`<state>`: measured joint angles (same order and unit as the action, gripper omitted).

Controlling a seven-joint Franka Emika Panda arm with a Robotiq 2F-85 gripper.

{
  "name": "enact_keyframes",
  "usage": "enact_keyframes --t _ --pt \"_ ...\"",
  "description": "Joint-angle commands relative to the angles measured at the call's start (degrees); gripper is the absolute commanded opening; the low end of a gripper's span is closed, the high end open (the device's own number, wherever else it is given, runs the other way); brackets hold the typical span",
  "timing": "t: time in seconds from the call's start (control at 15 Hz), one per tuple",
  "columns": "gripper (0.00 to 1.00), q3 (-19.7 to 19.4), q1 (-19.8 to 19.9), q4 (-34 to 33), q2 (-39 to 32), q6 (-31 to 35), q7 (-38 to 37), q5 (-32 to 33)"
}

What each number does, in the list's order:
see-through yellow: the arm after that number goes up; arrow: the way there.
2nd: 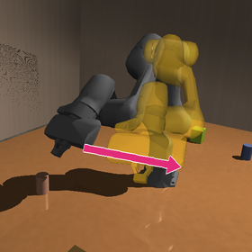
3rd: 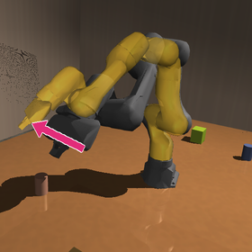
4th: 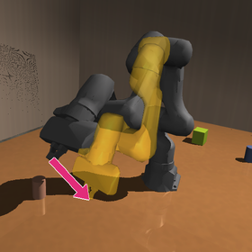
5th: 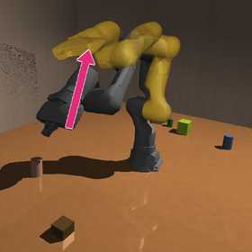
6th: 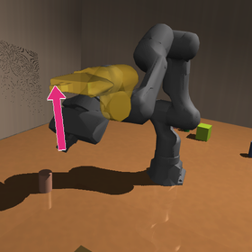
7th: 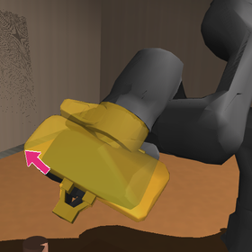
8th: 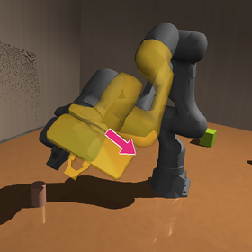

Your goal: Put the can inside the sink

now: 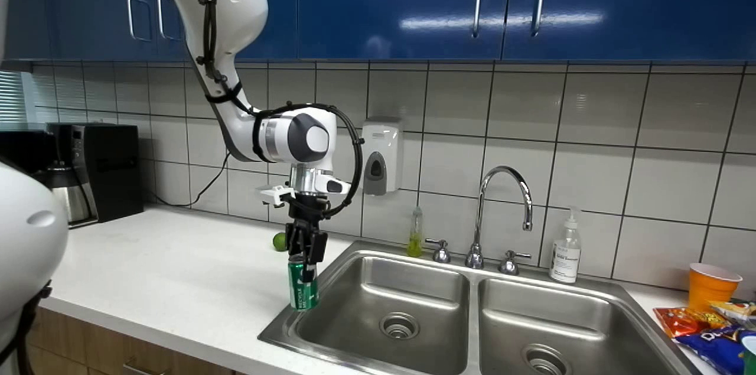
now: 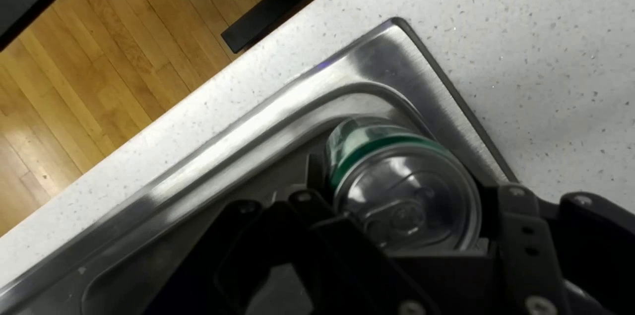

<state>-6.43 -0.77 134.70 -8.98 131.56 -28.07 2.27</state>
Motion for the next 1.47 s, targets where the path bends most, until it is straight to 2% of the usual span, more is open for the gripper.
enact_keyframes --t 0.0,1.0,1.4 --pt "0.38 -0.56 0.88 -2.28 -1.69 0.3 -0.78 1.69" --pt "0.38 -5.71 2.79 -7.76 -11.48 6.46 1.15 0.76" --pt "0.38 -7.24 4.12 -12.06 -17.27 8.95 1.99 0.12"
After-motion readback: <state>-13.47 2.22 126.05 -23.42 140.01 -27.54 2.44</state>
